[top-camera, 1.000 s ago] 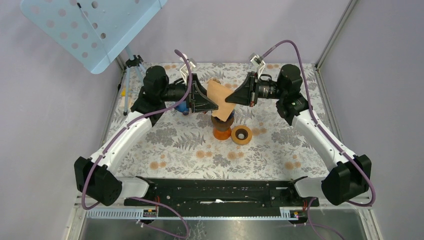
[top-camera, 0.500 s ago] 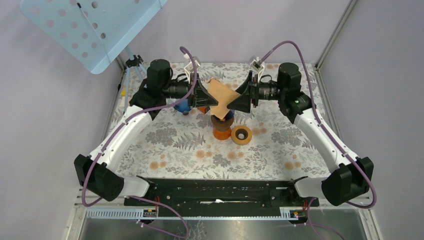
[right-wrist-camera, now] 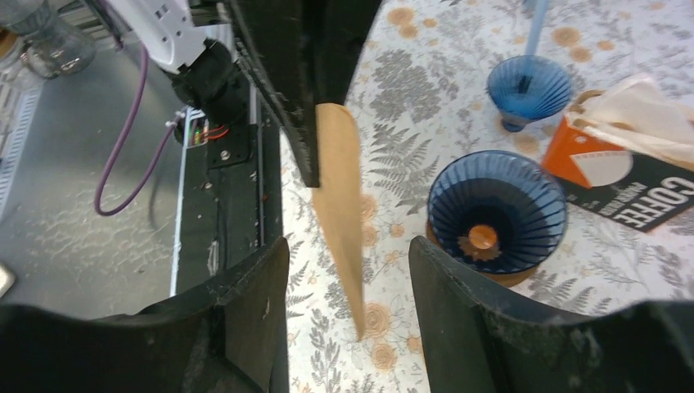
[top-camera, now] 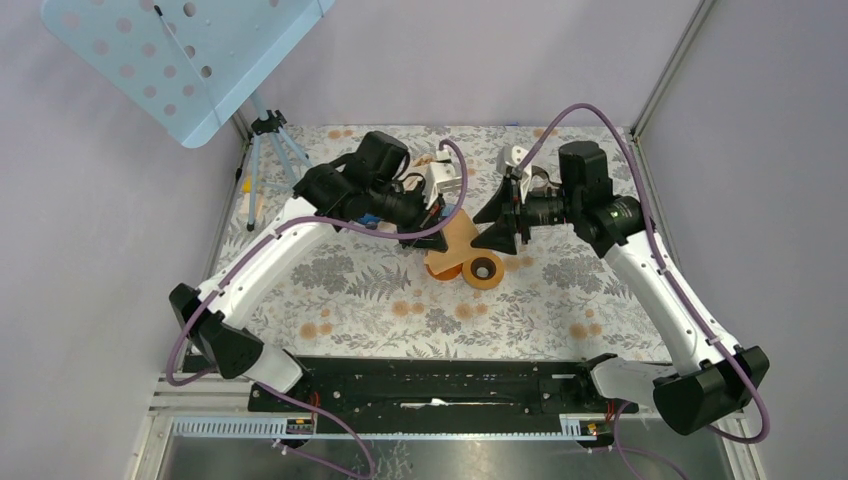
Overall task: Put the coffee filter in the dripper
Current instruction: Place the coffee filter in the coffee dripper.
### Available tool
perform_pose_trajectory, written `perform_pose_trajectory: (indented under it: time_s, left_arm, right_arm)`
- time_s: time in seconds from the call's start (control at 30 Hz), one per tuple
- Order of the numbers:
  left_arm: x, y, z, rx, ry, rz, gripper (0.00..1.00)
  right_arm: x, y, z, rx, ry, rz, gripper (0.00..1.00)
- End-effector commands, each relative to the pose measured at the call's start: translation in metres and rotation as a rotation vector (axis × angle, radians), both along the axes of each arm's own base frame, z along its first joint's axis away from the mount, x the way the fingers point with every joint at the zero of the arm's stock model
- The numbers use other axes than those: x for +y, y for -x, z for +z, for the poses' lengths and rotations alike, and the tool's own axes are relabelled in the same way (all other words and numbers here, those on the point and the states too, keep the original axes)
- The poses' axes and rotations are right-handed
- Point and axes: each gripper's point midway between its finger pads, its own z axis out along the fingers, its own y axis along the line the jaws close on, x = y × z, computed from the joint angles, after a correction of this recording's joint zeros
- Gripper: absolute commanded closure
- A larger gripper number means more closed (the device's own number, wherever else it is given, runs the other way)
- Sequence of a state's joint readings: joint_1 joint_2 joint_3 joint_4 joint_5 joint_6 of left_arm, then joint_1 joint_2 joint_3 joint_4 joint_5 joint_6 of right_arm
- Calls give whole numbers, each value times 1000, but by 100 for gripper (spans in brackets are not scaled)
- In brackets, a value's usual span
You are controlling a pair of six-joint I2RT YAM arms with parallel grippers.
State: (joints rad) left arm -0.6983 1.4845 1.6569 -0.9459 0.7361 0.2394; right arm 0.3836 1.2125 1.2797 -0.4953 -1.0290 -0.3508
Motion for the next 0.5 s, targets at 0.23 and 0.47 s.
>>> perform_pose_trajectory:
  time_s: [0.23, 0.47]
  left_arm:
    - [-10, 0, 10, -37, 0, -46, 100]
    - [-12, 4, 13, -31, 22, -70, 100]
  right_arm:
    - [14, 25, -19, 73, -44, 112, 45]
    - [18, 24, -20, 102, -64, 122, 56]
